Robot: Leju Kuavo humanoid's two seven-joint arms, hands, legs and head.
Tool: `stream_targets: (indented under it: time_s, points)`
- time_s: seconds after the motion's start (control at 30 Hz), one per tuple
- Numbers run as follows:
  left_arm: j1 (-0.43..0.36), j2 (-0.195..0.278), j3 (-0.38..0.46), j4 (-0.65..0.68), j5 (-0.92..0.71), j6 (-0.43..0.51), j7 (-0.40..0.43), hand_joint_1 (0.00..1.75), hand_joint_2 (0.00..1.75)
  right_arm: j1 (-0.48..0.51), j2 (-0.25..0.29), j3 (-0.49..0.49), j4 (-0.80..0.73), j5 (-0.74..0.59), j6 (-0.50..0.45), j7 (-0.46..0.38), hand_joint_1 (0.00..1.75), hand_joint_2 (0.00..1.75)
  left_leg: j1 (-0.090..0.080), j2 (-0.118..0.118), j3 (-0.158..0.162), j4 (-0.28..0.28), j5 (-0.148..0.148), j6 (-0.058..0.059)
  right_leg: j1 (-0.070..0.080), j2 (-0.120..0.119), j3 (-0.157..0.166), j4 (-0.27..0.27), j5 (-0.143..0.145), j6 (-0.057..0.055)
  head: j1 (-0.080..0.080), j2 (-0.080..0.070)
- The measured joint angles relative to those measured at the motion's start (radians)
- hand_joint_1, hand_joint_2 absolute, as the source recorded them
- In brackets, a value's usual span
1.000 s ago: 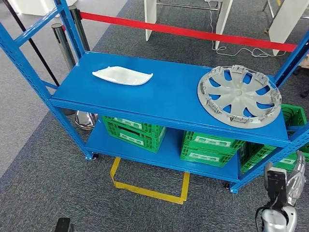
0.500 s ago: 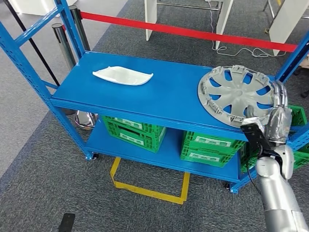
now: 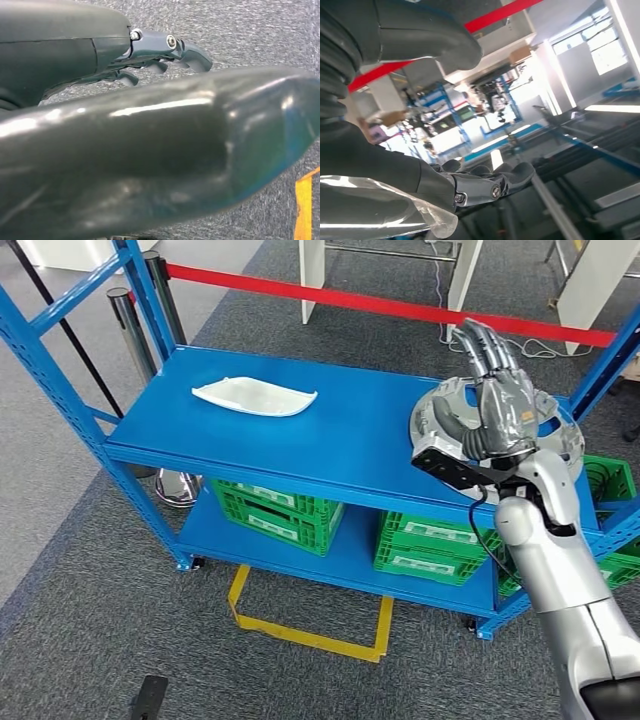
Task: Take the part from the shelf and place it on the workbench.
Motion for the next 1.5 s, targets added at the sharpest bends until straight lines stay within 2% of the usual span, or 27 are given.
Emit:
stream_targets:
  time_s: [0.13,0.27,0.33,0.4,0.67,0.73,0.77,0.8,0.87,0.9,0.97,1.03,1.13,1.17,1.2,1.23,1.27,1.3,1.33,1.37,1.47,1.5]
  points:
    - [-0.004,-0.006,0.003,0.001,-0.035,0.0,0.003,0.0,0.0,-0.06,-0.013,0.101,0.001,0.034,0.039,0.034,0.0,1.75,0.0,0.0,0.0,0.001,0.0,0.0,0.0,0.0,0.0,0.0,0.0,0.0,0.0,0.0]
    - [-0.01,-0.01,0.005,0.002,-0.078,0.001,0.014,0.0,0.0,-0.124,-0.031,0.209,0.016,0.055,0.087,0.066,0.0,1.75,-0.005,0.0,-0.006,0.01,0.0,0.007,-0.007,0.0,-0.002,-0.007,0.008,0.011,-0.001,0.0]
    - [-0.013,-0.011,0.005,0.003,-0.1,0.001,0.019,0.0,0.0,-0.15,-0.04,0.254,0.024,0.058,0.108,0.077,0.0,1.75,-0.005,0.001,-0.006,0.0,0.006,0.016,-0.007,0.0,0.0,-0.016,0.012,0.019,-0.001,0.0]
    - [-0.014,-0.013,0.005,0.003,-0.112,0.001,0.021,0.0,0.0,-0.162,-0.045,0.274,0.028,0.059,0.117,0.082,0.0,1.75,-0.004,0.001,-0.003,-0.011,0.012,0.023,-0.006,0.001,0.002,-0.023,0.015,0.024,-0.001,0.0]
    - [-0.015,-0.013,0.005,0.003,-0.117,0.0,0.022,0.0,0.0,-0.167,-0.047,0.28,0.029,0.06,0.121,0.084,0.0,1.75,0.001,0.003,0.004,-0.023,0.018,0.028,-0.005,-0.001,0.0,-0.022,0.011,0.024,0.0,0.0]
    - [-0.016,-0.016,0.005,0.003,-0.132,0.0,0.024,0.0,0.0,-0.182,-0.056,0.301,0.034,0.063,0.13,0.092,0.0,1.75,0.003,0.006,0.009,-0.034,0.024,0.033,-0.003,-0.005,-0.021,0.005,-0.004,0.022,0.002,0.0]
    - [-0.018,-0.02,0.004,0.003,-0.151,0.0,0.03,0.0,0.0,-0.186,-0.064,0.323,0.038,0.057,0.127,0.1,0.0,1.75,0.002,0.008,0.011,-0.037,0.025,0.036,-0.001,-0.006,-0.074,0.085,-0.025,0.021,0.002,0.0]
    - [-0.021,-0.024,0.003,0.003,-0.173,-0.001,0.037,0.0,0.0,-0.183,-0.077,0.347,0.039,0.049,0.108,0.107,0.0,1.75,0.0,0.008,0.014,-0.034,0.018,0.034,0.003,-0.006,-0.099,0.1,-0.003,0.016,0.002,0.0]
    - [-0.025,-0.031,0.0,0.005,-0.205,-0.005,0.052,0.0,0.0,-0.154,-0.099,0.382,0.031,0.027,0.062,0.119,0.0,1.75,-0.003,0.005,0.01,-0.019,0.0,0.023,0.009,-0.003,-0.13,0.091,0.045,0.003,0.001,0.0]
    - [-0.027,-0.032,0.0,0.006,-0.209,-0.009,0.056,0.0,0.0,-0.135,-0.105,0.386,0.024,0.023,0.045,0.121,0.0,1.75,-0.003,0.003,0.008,-0.011,-0.007,0.016,0.012,-0.001,-0.104,0.02,0.082,-0.006,0.001,0.0]
    - [-0.026,-0.033,0.0,0.008,-0.21,-0.018,0.058,0.0,0.0,-0.112,-0.11,0.384,0.017,0.017,0.039,0.125,0.0,1.75,-0.003,0.007,0.001,-0.001,-0.014,0.007,0.007,-0.002,-0.1,0.01,0.075,-0.016,-0.001,0.0]
    - [-0.028,-0.032,0.0,0.009,-0.211,-0.022,0.058,0.0,0.0,-0.1,-0.113,0.38,0.011,0.013,0.034,0.126,0.0,1.75,-0.001,0.02,-0.026,0.059,-0.043,-0.005,0.001,-0.005,-0.091,0.005,0.071,-0.025,-0.005,0.0]
    - [-0.031,-0.031,-0.001,0.009,-0.212,-0.025,0.058,0.0,0.0,-0.083,-0.114,0.378,0.006,0.013,0.031,0.126,0.0,1.75,0.01,0.032,-0.136,0.255,-0.106,-0.019,-0.001,-0.012,-0.083,0.005,0.064,-0.033,-0.008,0.0]
    - [-0.031,-0.031,-0.001,0.009,-0.212,-0.025,0.058,0.0,0.0,-0.077,-0.114,0.378,0.005,0.013,0.031,0.127,0.0,1.75,0.014,0.032,-0.163,0.291,-0.105,-0.023,-0.002,-0.014,-0.08,0.005,0.063,-0.032,-0.008,0.0]
    - [-0.03,-0.031,-0.001,0.01,-0.212,-0.026,0.058,0.0,0.0,-0.072,-0.114,0.377,0.004,0.013,0.031,0.128,0.0,1.75,0.017,0.033,-0.171,0.286,-0.081,-0.026,-0.003,-0.015,-0.078,0.005,0.061,-0.031,-0.008,0.0]
    - [-0.03,-0.03,-0.001,0.01,-0.212,-0.028,0.058,0.0,0.0,-0.068,-0.114,0.375,0.002,0.013,0.032,0.132,0.0,1.75,0.021,0.034,-0.161,0.244,-0.041,-0.028,-0.006,-0.015,-0.075,0.005,0.059,-0.028,-0.008,0.0]
    - [-0.03,-0.03,-0.001,0.01,-0.212,-0.033,0.057,0.0,0.0,-0.066,-0.114,0.371,0.0,0.015,0.031,0.14,0.0,1.31,0.024,0.037,-0.139,0.177,0.006,-0.032,-0.008,-0.015,-0.072,0.006,0.057,-0.023,-0.008,0.0]
    - [-0.03,-0.03,-0.001,0.01,-0.212,-0.041,0.056,0.0,0.0,-0.062,-0.113,0.364,-0.002,0.022,0.029,0.157,0.0,0.87,0.025,0.039,-0.115,0.114,0.039,-0.036,-0.009,-0.015,-0.069,0.007,0.055,-0.016,-0.009,0.0]
    - [-0.031,-0.03,-0.001,0.01,-0.21,-0.052,0.054,0.0,0.0,-0.054,-0.112,0.355,-0.004,0.039,0.019,0.186,0.0,0.44,0.025,0.041,-0.096,0.064,0.054,-0.035,-0.008,-0.016,-0.069,0.008,0.053,-0.009,-0.011,0.0]
    - [-0.03,-0.031,-0.001,0.011,-0.208,-0.063,0.051,0.0,0.0,-0.043,-0.109,0.342,-0.006,0.067,0.0,0.225,0.0,0.0,0.024,0.041,-0.085,0.034,0.057,-0.032,-0.006,-0.016,-0.07,0.007,0.054,-0.001,-0.012,0.0]
    - [-0.022,-0.03,0.0,0.011,-0.203,-0.082,0.042,0.0,0.0,0.013,-0.086,0.287,-0.008,0.17,-0.058,0.35,0.0,0.0,0.02,0.035,-0.083,0.021,0.051,-0.008,-0.008,-0.021,-0.071,-0.001,0.057,0.016,-0.008,0.0]
    - [-0.019,-0.03,0.001,0.011,-0.202,-0.084,0.04,0.0,0.0,0.031,-0.078,0.27,-0.008,0.198,-0.063,0.374,0.0,0.0,0.019,0.034,-0.082,0.019,0.053,0.0,-0.009,-0.022,-0.077,0.008,0.048,0.018,-0.008,0.0]
